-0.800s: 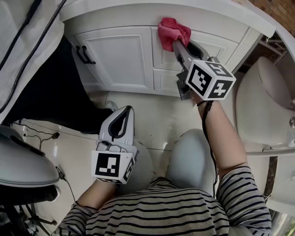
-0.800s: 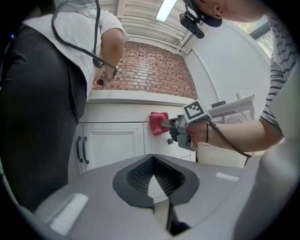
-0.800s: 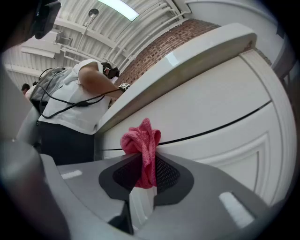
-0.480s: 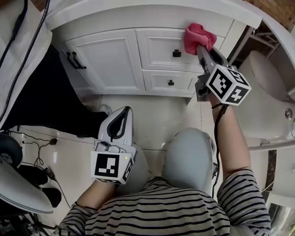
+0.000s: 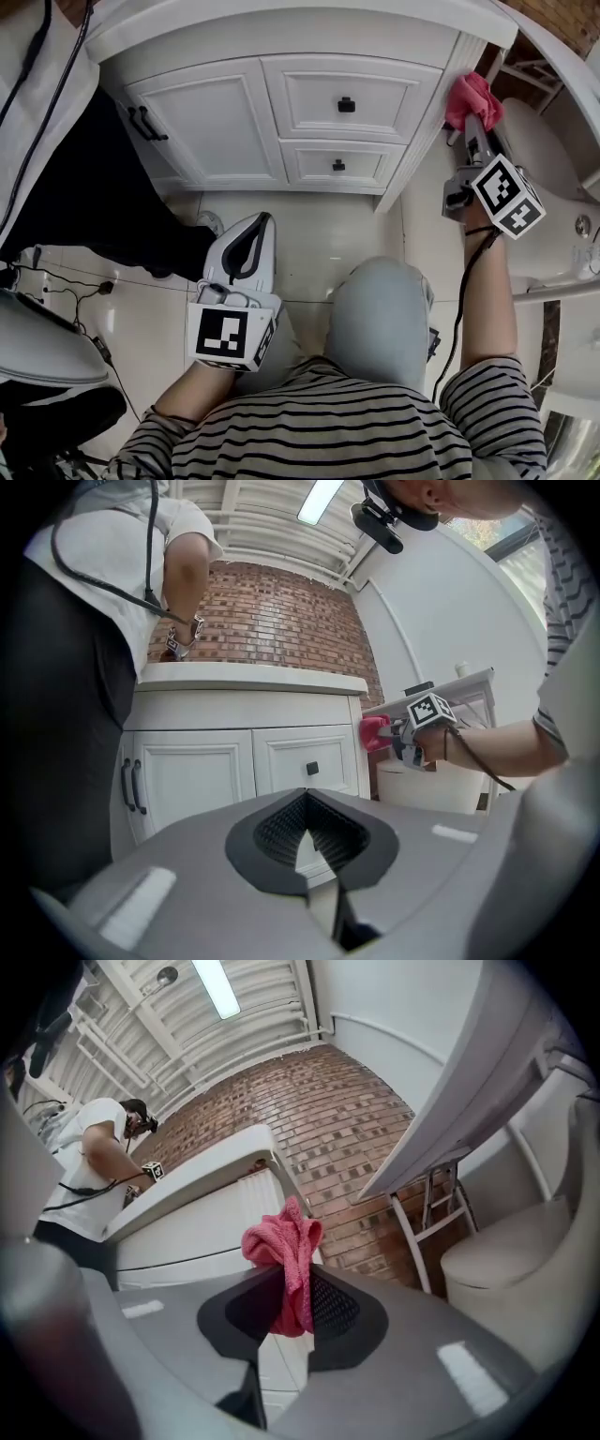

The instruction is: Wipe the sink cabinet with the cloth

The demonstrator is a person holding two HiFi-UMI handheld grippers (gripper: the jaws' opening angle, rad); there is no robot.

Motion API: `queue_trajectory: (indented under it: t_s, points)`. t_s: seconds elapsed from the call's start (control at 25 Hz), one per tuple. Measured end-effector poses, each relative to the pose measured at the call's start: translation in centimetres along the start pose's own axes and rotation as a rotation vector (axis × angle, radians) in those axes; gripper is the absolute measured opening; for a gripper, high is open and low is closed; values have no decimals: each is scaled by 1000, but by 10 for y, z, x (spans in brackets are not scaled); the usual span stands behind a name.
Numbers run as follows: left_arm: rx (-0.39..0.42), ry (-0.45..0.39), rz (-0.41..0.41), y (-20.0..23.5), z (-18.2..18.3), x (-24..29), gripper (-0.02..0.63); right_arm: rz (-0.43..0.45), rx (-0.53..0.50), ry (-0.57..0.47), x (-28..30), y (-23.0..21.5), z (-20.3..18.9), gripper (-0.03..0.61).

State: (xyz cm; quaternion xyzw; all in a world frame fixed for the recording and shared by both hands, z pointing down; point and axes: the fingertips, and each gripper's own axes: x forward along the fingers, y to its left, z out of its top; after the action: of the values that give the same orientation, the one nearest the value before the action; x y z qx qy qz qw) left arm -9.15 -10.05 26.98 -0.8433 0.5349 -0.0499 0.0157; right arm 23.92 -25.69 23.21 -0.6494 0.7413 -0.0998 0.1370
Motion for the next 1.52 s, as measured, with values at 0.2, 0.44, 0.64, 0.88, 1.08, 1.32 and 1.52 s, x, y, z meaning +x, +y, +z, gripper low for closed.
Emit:
queue_trajectory:
  t_s: [0.2,0.44,0.64,0.88,1.08,1.32,1.52]
  points:
    - [-5,-5,2,2,2,-2,2,203,37,34,-5,81,-24,74]
    - [-10,1,44,21,1,-17,2,487,3,167,22,212,-103,74]
    - [-14,15,73,37,-4,-26,2,517,-64,254,56,252,-156,74]
    - [-19,11,73,41,-8,-28,2,400,-89,259,65,215,-159,74]
    - [-14,8,44,27,-5,-22,2,332,-70,241,51,163,-142,77]
    - [3,0,1,3,2,-12,2,191,-70,190,36,89,-118,71]
    - [15,-1,-12,-8,5,-7,2,60,-54,154,27,20,-97,71]
